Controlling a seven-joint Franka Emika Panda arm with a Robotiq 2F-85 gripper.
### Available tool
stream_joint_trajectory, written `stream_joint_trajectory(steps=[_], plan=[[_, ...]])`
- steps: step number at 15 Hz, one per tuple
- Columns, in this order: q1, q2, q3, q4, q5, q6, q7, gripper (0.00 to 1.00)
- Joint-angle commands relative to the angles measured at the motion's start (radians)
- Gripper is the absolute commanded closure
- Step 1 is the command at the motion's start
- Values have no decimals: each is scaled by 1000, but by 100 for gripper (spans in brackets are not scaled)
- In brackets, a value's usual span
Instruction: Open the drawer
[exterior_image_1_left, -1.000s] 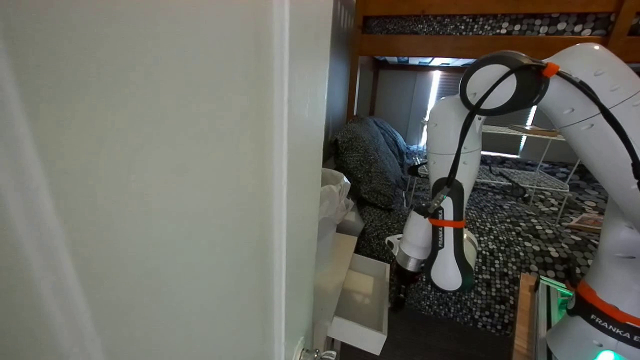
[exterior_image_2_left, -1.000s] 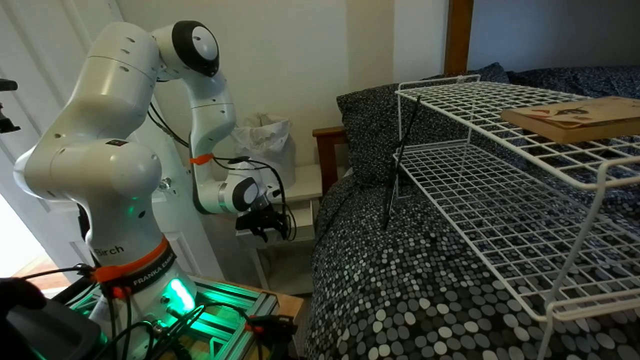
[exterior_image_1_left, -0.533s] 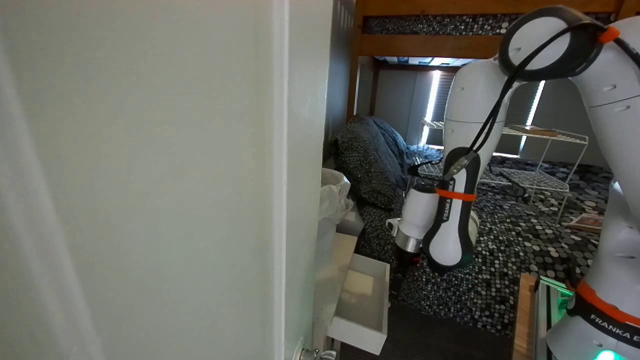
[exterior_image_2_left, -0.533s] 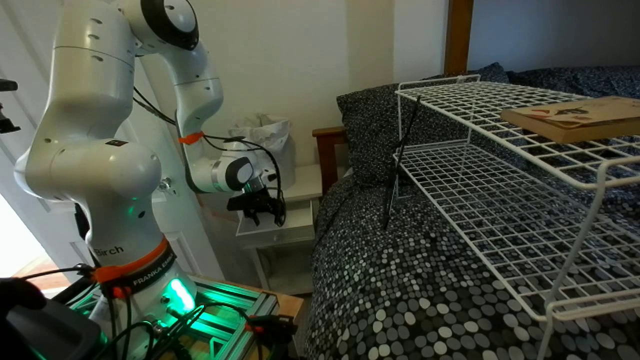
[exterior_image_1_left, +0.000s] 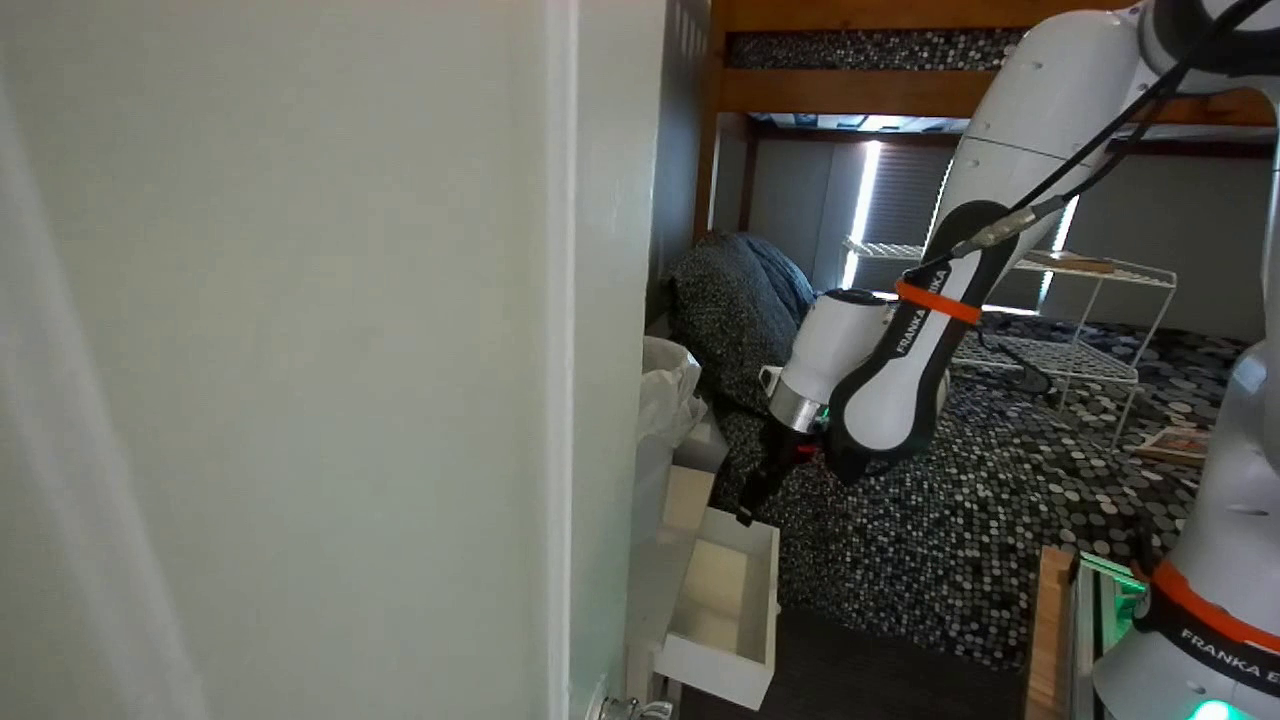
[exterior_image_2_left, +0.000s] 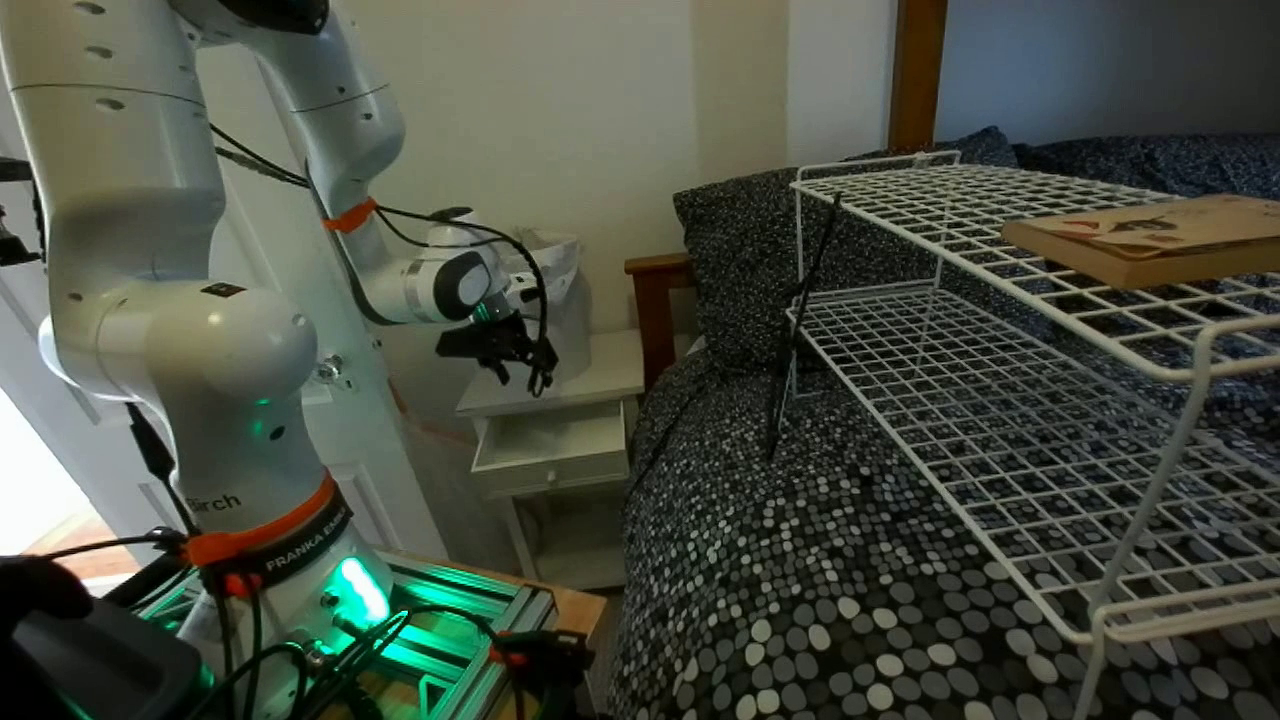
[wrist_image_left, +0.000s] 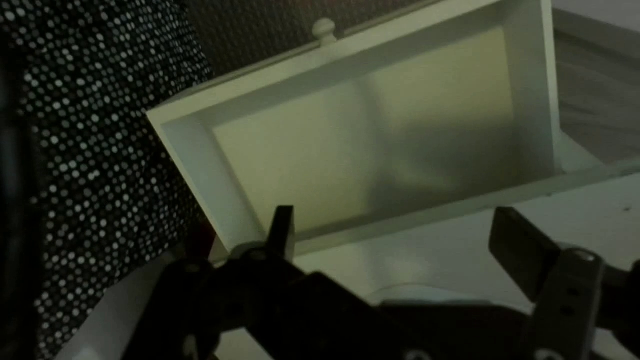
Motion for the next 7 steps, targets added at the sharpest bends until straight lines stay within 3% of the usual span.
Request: stream_joint_trajectory(steps=[1, 2, 7], plan=[[-42, -73, 71, -39, 38, 10, -6, 0], [-11, -37, 22, -5, 10, -2, -4, 0], [-25, -54, 51, -12, 22, -2, -4, 0]])
